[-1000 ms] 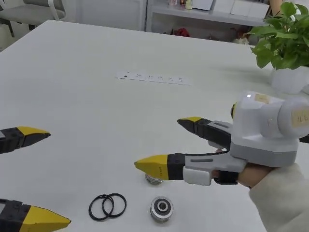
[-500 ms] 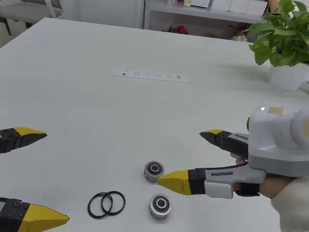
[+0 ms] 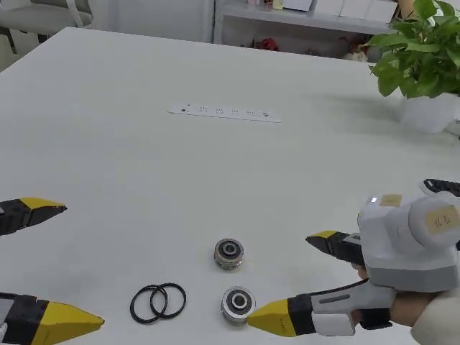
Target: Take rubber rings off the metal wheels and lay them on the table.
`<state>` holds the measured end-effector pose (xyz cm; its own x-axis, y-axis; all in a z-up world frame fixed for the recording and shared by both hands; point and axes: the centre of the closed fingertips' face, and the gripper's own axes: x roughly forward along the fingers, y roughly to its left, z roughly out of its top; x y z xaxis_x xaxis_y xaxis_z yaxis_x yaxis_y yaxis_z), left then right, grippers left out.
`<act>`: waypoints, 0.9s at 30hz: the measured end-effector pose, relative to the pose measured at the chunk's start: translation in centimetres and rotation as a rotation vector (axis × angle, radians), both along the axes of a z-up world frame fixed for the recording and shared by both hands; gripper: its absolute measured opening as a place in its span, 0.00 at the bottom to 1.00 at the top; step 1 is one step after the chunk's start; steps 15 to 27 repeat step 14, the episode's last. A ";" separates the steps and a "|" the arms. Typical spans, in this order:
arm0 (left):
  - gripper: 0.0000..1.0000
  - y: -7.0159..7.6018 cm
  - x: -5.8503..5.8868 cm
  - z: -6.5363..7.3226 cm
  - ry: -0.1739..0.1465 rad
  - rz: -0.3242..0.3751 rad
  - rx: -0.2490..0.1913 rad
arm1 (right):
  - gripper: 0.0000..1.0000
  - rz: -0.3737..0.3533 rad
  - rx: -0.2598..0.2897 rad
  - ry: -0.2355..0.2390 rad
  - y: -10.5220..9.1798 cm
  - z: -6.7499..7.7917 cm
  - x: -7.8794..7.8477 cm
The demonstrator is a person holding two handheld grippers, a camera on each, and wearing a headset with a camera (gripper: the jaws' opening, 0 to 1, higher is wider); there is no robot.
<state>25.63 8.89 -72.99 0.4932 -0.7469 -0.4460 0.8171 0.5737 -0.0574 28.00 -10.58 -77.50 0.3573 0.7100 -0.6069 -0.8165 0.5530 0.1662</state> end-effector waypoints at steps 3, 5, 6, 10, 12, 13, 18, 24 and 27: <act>1.00 -0.2 -0.2 -0.4 0.012 -0.008 0.017 | 1.00 -0.003 -0.012 0.035 -0.3 -0.8 -0.5; 1.00 -0.2 -0.3 -0.4 0.018 -0.010 0.021 | 1.00 0.004 -0.022 0.043 -0.3 -1.2 -0.9; 1.00 -0.3 -0.3 -0.4 0.018 -0.011 0.020 | 1.00 0.007 -0.026 0.048 -0.3 -1.4 -1.1; 1.00 -0.5 -0.4 -0.4 0.021 -0.014 0.017 | 1.00 0.019 -0.036 0.060 -0.2 -1.6 -1.4; 1.00 -0.6 -0.3 -0.5 0.024 -0.011 0.003 | 1.00 0.020 -0.038 0.058 -0.2 -1.6 -1.4; 1.00 -0.7 -0.3 -0.4 0.027 -0.012 -0.010 | 1.00 0.021 -0.037 0.059 -0.2 -1.6 -1.4; 1.00 -0.8 -0.4 -0.5 0.032 -0.013 -0.019 | 1.00 0.022 -0.036 0.064 -0.1 -1.7 -1.4; 1.00 -0.8 -0.4 -0.5 0.032 -0.013 -0.019 | 1.00 0.022 -0.036 0.064 -0.1 -1.7 -1.4; 1.00 -0.8 -0.4 -0.5 0.032 -0.013 -0.019 | 1.00 0.022 -0.036 0.064 -0.1 -1.7 -1.4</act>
